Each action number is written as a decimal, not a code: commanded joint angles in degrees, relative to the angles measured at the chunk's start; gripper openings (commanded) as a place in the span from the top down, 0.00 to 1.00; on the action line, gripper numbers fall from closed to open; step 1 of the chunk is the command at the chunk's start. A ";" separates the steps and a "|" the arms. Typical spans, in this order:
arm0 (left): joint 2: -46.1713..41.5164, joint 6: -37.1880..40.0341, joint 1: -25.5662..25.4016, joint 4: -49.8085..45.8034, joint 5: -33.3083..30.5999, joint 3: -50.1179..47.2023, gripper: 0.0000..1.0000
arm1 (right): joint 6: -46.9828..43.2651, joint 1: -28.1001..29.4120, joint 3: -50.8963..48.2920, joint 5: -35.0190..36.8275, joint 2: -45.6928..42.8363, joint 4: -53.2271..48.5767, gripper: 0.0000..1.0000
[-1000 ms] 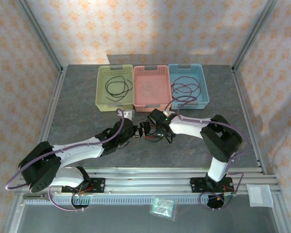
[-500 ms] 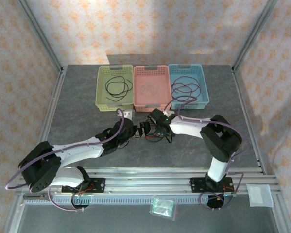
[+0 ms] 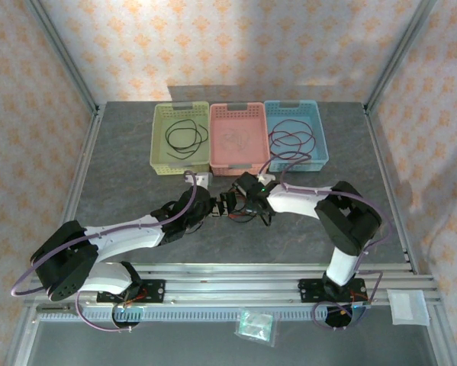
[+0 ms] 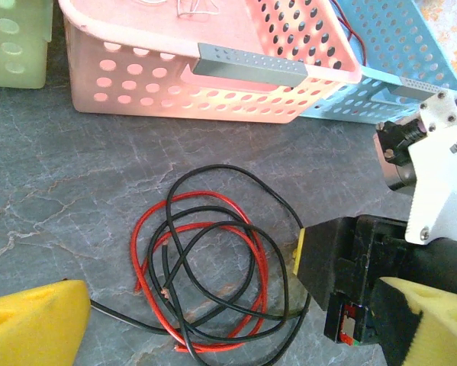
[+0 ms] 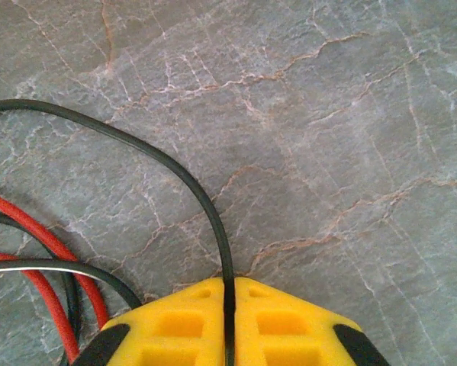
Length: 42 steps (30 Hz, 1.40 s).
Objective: Untangle the cables
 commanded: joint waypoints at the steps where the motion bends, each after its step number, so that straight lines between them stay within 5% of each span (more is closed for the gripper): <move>1: 1.04 1.35 -0.04 -0.99 -1.58 1.28 0.04 | 0.33 -0.17 -2.94 1.55 -1.56 -0.66 0.93; 17: -0.25 2.18 5.07 -1.12 3.75 3.11 0.05 | -11.93 0.25 -7.85 8.37 -22.05 10.25 1.00; 28: 3.41 8.22 8.73 -0.46 10.75 6.21 0.10 | -30.14 -0.71 -10.33 1.14 -34.27 15.38 1.00; 42: 6.32 11.93 9.32 -0.82 12.74 11.27 0.11 | -35.83 -1.67 -3.62 -8.18 -37.55 9.33 1.00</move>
